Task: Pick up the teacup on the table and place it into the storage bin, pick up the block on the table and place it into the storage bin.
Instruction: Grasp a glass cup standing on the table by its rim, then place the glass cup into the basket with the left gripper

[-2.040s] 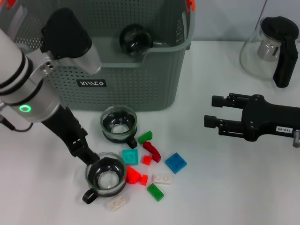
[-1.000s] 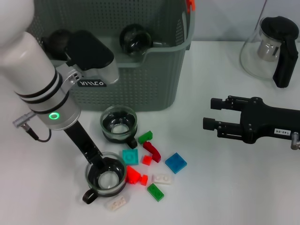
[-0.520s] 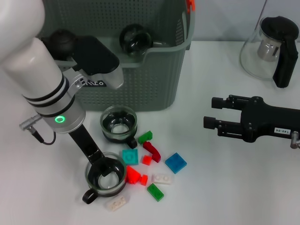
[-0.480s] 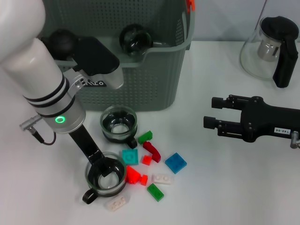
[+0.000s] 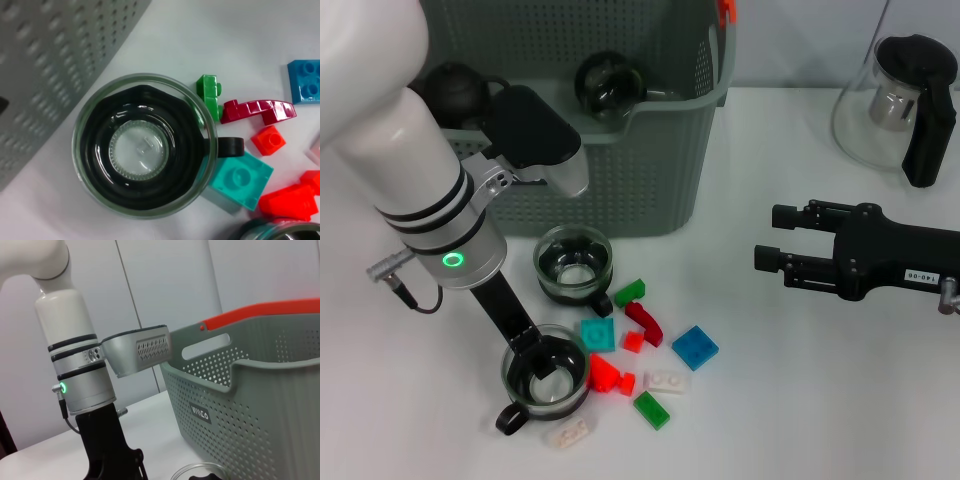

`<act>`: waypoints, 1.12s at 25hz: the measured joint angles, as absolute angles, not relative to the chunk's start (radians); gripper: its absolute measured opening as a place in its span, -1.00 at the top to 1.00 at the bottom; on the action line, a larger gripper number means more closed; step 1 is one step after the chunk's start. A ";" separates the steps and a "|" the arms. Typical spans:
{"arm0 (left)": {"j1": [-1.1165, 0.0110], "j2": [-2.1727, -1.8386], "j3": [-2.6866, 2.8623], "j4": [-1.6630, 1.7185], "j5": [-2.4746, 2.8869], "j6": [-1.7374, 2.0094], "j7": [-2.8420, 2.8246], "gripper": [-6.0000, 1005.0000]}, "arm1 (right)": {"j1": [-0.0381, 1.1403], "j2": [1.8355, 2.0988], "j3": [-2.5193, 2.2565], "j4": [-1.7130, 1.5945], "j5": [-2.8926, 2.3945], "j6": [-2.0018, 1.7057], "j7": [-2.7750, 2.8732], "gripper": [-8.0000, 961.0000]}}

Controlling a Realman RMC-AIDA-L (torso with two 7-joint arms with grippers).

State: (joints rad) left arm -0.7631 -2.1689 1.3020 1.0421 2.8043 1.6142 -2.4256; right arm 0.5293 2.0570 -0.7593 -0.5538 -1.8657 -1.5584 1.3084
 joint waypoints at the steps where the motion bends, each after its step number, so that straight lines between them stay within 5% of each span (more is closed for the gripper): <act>1: -0.764 -2.169 1.302 1.040 2.804 1.614 -2.424 -0.41 | 0.529 2.057 -0.759 -0.554 -1.865 -1.558 1.308 -0.49; 5: -0.767 -2.166 1.294 1.042 2.799 1.613 -2.422 -0.40 | 0.529 2.057 -0.759 -0.554 -1.864 -1.561 1.308 -0.49; 13: -0.769 -2.167 1.294 1.036 2.800 1.612 -2.421 0.42 | 0.529 2.059 -0.759 -0.554 -1.862 -1.565 1.308 -0.49; 19: -0.770 -2.167 1.295 1.037 2.802 1.607 -2.422 0.86 | 0.528 2.058 -0.759 -0.554 -1.862 -1.566 1.307 -0.49; 28: -0.773 -2.153 1.283 1.112 2.803 1.680 -2.420 0.92 | 0.526 2.057 -0.759 -0.554 -1.862 -1.568 1.307 -0.49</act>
